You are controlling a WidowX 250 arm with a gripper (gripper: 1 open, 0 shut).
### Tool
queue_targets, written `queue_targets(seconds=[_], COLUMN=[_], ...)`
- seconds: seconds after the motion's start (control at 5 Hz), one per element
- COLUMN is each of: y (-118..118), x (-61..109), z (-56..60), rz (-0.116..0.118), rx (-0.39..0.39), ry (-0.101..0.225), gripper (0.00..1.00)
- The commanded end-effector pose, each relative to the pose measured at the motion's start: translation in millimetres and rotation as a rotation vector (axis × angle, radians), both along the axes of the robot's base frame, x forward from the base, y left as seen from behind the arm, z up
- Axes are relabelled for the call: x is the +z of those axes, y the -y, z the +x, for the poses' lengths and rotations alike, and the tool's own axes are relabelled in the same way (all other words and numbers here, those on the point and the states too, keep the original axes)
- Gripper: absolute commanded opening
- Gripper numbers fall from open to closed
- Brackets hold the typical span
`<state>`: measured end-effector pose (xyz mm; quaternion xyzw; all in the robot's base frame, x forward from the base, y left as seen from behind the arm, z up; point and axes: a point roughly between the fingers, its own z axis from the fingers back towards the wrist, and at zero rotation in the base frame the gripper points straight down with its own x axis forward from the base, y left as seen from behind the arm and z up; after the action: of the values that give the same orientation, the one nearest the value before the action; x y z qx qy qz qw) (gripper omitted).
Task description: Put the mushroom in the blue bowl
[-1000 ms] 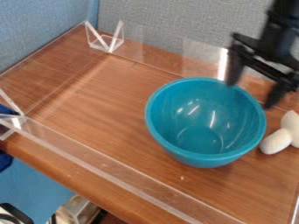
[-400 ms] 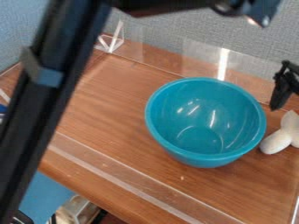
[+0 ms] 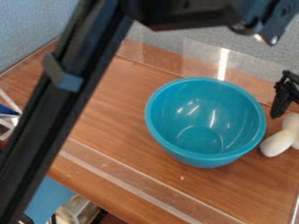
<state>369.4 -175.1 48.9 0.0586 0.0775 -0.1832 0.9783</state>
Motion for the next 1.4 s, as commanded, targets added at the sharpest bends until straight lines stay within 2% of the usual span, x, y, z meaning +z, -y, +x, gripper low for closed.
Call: queue_targets(seconds=[0.0, 0.6, 1.2], y=[5.8, 7.4, 10.0], x=[15.6, -3.2, -21.9], z=[6.3, 6.9, 7.7], rz=[-0.016, 0.014, 0.056], rx=[-0.006, -0.001, 0.001], ry=[0.056, 0.045, 0.056], gripper=[1.0, 1.0, 1.0])
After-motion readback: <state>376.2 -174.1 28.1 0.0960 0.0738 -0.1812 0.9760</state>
